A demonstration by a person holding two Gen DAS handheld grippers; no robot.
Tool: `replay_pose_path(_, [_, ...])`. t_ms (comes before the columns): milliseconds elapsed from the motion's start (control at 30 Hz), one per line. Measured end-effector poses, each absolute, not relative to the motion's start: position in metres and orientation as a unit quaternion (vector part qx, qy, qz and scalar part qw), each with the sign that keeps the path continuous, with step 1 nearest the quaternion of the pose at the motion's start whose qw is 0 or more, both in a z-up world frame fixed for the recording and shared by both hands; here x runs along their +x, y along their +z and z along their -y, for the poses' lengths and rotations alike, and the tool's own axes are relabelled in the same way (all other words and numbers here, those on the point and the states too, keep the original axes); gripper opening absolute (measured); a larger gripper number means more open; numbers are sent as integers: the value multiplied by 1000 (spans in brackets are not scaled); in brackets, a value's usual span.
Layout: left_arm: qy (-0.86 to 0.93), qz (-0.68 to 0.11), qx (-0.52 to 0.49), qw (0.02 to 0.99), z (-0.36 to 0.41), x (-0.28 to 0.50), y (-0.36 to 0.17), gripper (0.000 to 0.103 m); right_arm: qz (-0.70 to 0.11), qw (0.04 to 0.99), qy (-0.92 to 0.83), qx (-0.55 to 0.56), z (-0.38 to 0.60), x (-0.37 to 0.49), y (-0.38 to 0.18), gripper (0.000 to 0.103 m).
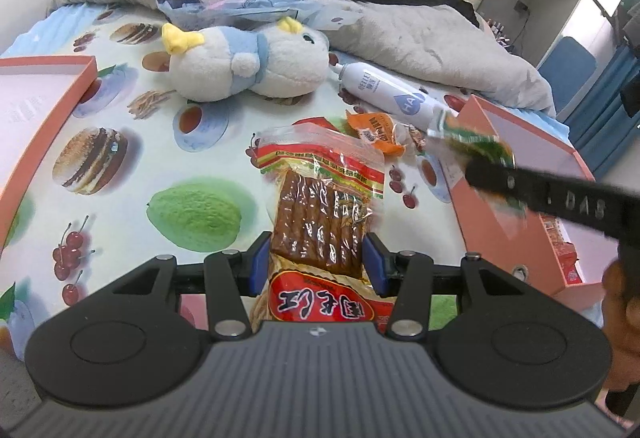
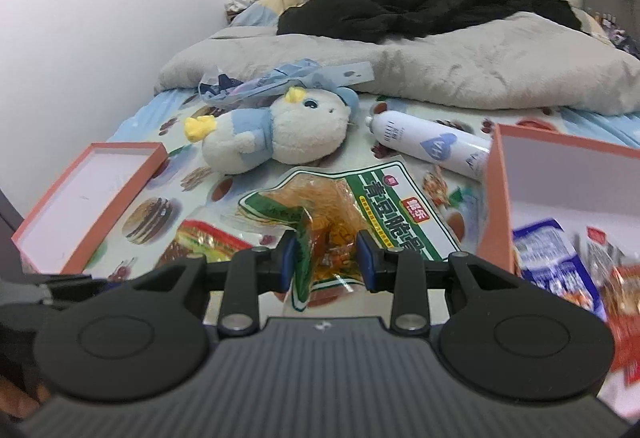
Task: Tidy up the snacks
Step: 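Grasp the brown strip packet with left tool while right tool grasps green packet, then carry strip packet with left tool while right tool carries green packet over box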
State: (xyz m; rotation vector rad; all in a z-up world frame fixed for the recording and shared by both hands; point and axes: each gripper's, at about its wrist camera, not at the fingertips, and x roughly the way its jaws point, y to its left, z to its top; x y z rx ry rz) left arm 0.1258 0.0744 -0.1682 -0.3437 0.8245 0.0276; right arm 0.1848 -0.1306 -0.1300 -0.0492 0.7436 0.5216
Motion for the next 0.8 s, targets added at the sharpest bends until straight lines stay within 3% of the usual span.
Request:
replay_pose_path(300, [18,-401,-176,899,-75,110,-158,54,-369,899,238,-7,144,151,-130,35])
replay_pose_path(800, [-16,-357,-180,916,-50,133,-92,54,-289,931,221,-16,170,150,-66,35])
